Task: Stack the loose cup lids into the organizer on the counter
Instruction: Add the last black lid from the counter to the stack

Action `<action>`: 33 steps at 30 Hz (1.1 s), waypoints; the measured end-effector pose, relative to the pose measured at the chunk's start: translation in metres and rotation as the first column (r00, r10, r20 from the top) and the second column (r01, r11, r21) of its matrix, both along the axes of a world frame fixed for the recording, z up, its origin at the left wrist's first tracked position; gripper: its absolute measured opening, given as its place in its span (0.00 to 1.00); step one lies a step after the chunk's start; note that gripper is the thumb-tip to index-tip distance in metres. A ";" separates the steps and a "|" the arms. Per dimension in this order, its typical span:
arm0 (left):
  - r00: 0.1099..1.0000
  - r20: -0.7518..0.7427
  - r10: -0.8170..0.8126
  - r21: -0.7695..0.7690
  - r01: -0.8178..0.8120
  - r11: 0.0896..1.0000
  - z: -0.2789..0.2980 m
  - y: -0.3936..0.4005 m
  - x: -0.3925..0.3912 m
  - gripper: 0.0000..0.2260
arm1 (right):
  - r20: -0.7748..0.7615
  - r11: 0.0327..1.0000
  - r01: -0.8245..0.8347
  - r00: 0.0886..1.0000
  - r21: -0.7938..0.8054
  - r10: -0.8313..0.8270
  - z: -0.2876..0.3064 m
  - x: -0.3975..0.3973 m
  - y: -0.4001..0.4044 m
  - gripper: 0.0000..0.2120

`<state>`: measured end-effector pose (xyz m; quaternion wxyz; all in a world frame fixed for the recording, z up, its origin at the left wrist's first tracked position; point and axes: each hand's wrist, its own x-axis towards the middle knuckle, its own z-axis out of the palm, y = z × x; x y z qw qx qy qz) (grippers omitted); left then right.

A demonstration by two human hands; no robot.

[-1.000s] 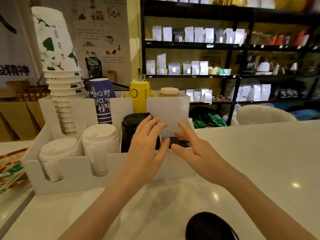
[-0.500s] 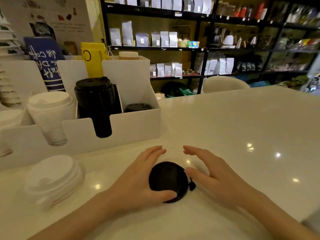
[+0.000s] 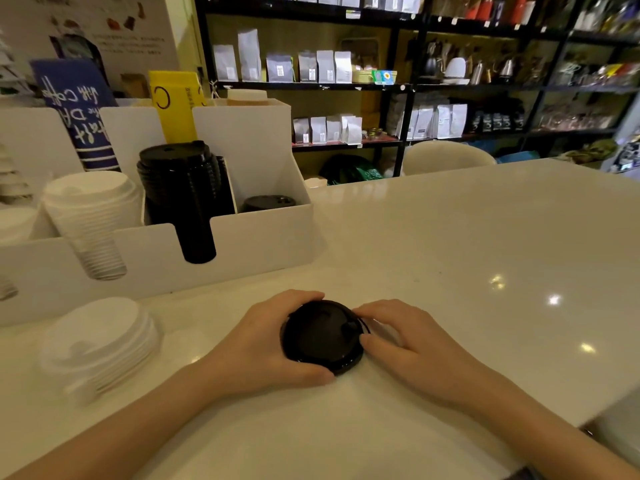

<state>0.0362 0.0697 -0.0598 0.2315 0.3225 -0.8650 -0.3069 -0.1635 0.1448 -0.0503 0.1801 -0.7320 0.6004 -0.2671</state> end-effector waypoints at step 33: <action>0.716 -0.480 0.507 -0.237 -0.663 0.710 0.121 -0.116 0.062 0.30 | 0.574 0.965 -0.033 0.798 -0.260 0.182 0.120 0.124 -0.194 0.16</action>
